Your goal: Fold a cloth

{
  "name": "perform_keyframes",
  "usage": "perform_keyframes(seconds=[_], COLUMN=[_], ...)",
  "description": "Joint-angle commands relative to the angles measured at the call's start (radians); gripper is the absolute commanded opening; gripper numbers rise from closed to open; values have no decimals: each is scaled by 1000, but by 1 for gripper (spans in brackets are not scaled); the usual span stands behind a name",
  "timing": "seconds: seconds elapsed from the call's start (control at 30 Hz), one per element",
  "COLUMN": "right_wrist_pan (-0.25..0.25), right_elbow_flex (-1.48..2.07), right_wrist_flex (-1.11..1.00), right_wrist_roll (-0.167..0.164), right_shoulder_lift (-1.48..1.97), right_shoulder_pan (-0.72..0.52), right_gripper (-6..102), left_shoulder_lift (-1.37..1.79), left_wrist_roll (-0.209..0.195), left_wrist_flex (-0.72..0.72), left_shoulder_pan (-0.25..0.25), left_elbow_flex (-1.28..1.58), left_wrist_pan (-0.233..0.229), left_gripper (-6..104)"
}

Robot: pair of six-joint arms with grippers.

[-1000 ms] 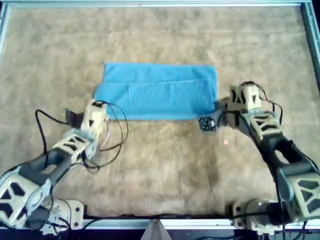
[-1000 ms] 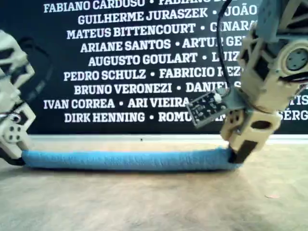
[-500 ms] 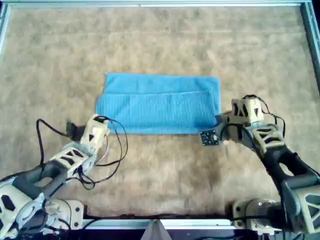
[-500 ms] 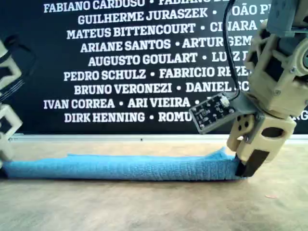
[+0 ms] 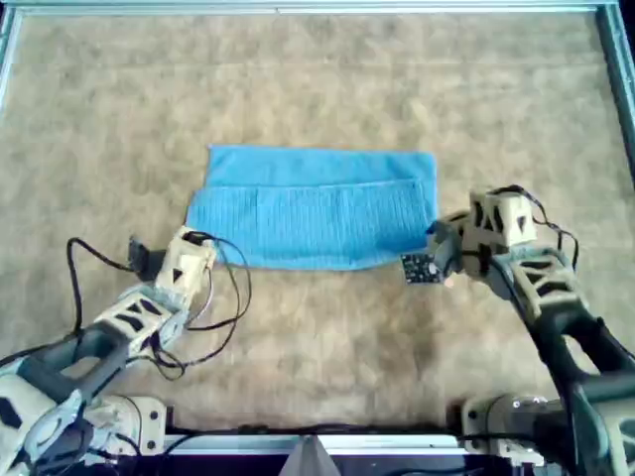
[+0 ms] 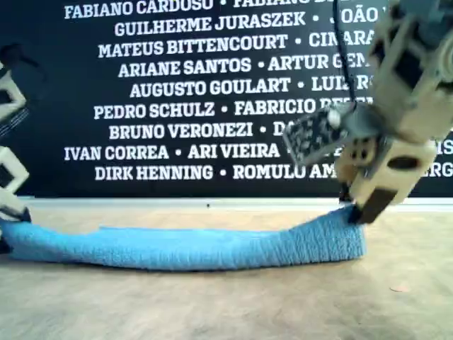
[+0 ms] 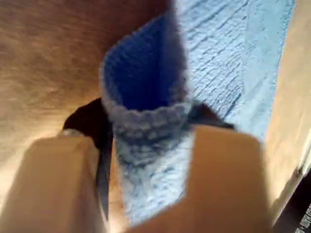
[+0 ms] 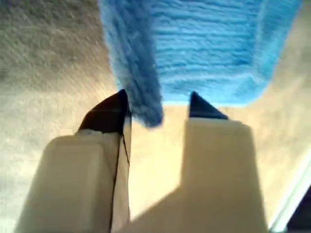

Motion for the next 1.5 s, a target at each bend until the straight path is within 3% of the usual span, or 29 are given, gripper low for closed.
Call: perform_keyframes(seconds=[0.0,0.6,0.77,0.9,0.97,1.23,1.47], right_wrist_pan=[-6,11,11,9,9,-2,-6], right_elbow_flex=[35,526,699,799,808,736,420], right_wrist_flex=[17,17,17,0,17,18,21], right_wrist_roll=[-3,-5,-5,11,-5,-3,-3], right_shoulder_lift=[192,882,1155,1305,1299,1247,701], right_shoulder_pan=[-8,-12,-12,-9,-9,5,8], right_gripper=[60,61,60,61,62,62,62], left_shoulder_lift=[141,996,1193,1220,1218,1189,1069], left_wrist_roll=[6,6,5,5,5,5,5], left_wrist_flex=[-6,-5,-6,-5,-5,-5,-5], left_shoulder_pan=[2,9,98,126,127,126,121], left_elbow_flex=[29,520,523,523,523,523,523], left_wrist_pan=[-12,-17,-83,-110,-112,-110,-110], left_gripper=[74,75,75,74,74,74,74])
